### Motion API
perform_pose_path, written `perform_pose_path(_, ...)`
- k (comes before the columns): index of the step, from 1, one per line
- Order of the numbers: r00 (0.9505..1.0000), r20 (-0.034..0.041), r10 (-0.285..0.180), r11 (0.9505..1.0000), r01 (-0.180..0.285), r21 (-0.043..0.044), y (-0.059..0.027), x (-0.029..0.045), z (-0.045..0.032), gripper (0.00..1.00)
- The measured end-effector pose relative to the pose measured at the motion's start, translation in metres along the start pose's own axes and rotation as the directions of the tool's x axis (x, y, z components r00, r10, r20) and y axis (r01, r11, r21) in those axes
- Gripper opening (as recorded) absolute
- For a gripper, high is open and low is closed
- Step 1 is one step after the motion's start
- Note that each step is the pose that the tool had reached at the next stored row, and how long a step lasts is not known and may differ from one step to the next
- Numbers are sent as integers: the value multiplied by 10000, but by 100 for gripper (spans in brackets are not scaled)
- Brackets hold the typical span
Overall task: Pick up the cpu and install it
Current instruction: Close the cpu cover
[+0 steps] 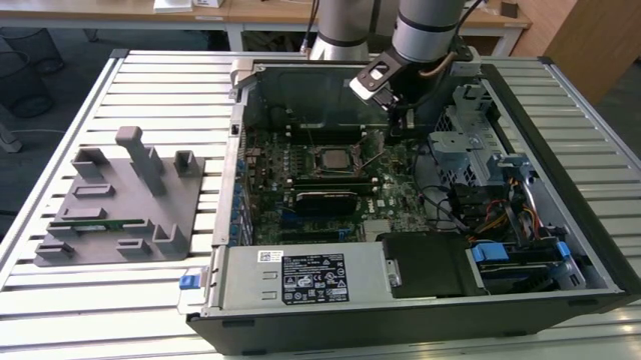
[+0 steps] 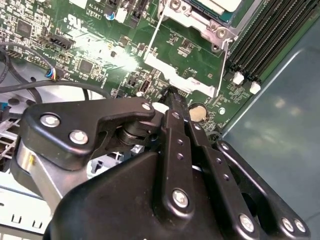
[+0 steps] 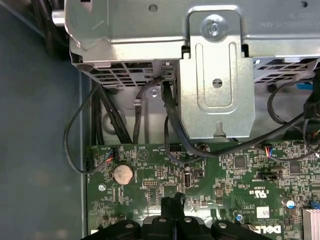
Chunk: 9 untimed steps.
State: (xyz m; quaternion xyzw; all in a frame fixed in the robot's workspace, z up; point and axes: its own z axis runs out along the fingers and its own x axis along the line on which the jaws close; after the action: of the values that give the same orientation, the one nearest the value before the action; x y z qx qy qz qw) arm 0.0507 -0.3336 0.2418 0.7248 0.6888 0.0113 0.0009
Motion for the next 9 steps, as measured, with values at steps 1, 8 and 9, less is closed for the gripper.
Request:
perform_pose_path(1,10000,0,1,10000,-1,-1,-5,0,0,11)
perform_pose_path(8,10000,-3,0,10000,0,-2,-41,-2,1,11)
perform_pose_path(9,10000,-3,0,10000,0,-1,-42,-2,1,11)
